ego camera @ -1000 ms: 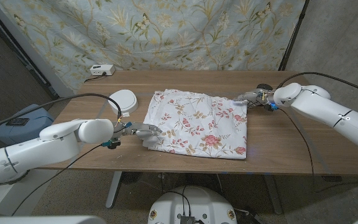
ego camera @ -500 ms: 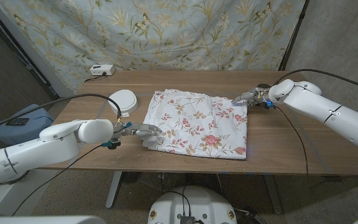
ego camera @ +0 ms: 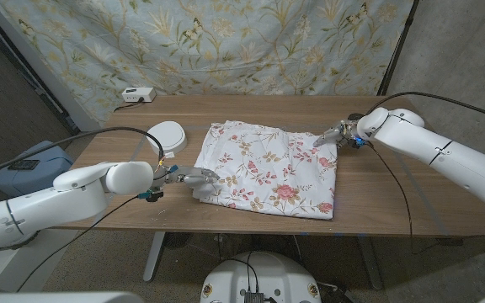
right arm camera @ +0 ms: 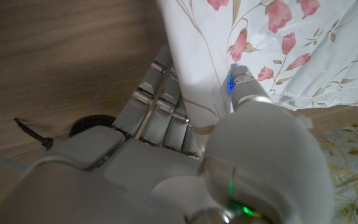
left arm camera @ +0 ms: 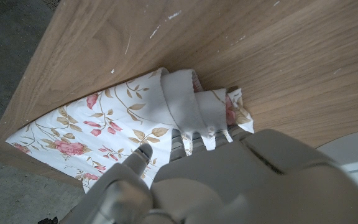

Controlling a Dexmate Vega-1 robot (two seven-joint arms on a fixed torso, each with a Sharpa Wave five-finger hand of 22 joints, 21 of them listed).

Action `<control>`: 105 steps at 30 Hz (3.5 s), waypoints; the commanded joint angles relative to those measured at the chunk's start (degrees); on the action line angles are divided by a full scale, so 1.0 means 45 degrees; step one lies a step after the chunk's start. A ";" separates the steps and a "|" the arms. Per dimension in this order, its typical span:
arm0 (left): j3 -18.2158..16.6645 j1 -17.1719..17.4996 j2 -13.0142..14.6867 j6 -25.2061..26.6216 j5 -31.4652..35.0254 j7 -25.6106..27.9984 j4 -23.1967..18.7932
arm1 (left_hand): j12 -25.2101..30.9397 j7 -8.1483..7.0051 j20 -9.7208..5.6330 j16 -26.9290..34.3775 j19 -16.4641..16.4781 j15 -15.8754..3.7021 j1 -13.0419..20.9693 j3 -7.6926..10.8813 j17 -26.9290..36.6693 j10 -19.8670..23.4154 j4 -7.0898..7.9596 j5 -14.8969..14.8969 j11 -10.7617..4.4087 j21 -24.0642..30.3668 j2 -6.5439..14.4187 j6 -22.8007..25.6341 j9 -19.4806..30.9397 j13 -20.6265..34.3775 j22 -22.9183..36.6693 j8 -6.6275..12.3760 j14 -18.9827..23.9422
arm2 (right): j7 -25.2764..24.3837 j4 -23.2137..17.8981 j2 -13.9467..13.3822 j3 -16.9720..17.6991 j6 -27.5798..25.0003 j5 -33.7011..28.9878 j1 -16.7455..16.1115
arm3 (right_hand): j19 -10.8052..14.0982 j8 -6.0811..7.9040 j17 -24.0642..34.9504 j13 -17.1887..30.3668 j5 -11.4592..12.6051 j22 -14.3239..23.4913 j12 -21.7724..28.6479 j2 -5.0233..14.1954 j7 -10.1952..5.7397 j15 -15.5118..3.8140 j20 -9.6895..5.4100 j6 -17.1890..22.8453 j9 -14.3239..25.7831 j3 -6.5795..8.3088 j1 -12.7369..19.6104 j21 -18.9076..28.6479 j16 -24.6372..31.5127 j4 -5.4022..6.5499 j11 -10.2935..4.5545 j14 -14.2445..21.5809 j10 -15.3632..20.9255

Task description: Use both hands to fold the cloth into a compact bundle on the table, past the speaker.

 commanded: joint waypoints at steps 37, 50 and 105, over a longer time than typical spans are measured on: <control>-0.0181 0.0276 0.0101 -0.0369 -0.0758 0.0466 0.0382 | -0.0019 -0.0087 0.0080 -0.0080 0.0155 0.0031 0.0232 0.0394 -0.0031 0.0031 -0.0101 0.0016 0.0028 0.0100 -0.0046 0.0109 0.0007 0.0032 0.0048 -0.0007 0.0104 | 0.1476 -0.0681 0.0611 -0.1326 -0.2349 0.0791 0.2633 | 0.1388 0.1946 0.1044 -0.0635 -0.0572 0.0177 0.0044 0.0546 -0.0325 -0.1008 -0.0690 0.3463 0.0925 0.0168 0.1970 0.1179 -0.0357 0.0063 -0.0876 0.2685 0.2684; -0.0244 0.0322 0.0061 -0.0557 -0.1101 0.0580 0.0572 | -0.0028 -0.0106 0.0070 -0.0095 0.0170 0.0027 0.0285 0.0489 -0.0045 0.0031 -0.0143 0.0016 0.0001 0.0092 -0.0072 0.0113 0.0005 0.0032 0.0046 -0.0016 0.0123 | 0.1596 -0.0362 0.0990 -0.1698 -0.2616 0.1021 0.3415 | 0.1449 0.2027 0.1141 -0.0576 -0.0629 0.0189 -0.0022 0.0589 -0.0226 -0.1011 -0.0646 0.3433 0.0925 0.0178 0.2164 0.1329 -0.0533 0.0049 -0.0773 0.2776 0.2685; -0.0305 0.0235 -0.0460 -0.1531 -0.2082 0.1029 0.1586 | -0.0013 -0.0090 0.0061 -0.0151 0.0344 -0.0003 0.0705 0.0882 -0.0157 0.0190 -0.0567 0.0020 -0.0022 0.0099 -0.0185 0.0360 -0.0004 0.0023 0.0039 0.0009 0.0310 | 0.3248 0.1962 0.3333 -0.4081 -0.2572 0.0678 0.6826 | 0.1388 0.2256 0.1560 -0.0353 -0.0712 0.0189 -0.0281 0.0776 0.0138 -0.1012 -0.0451 0.3060 0.1014 0.0100 0.2712 0.1884 -0.1345 0.0088 -0.0446 0.3042 0.2539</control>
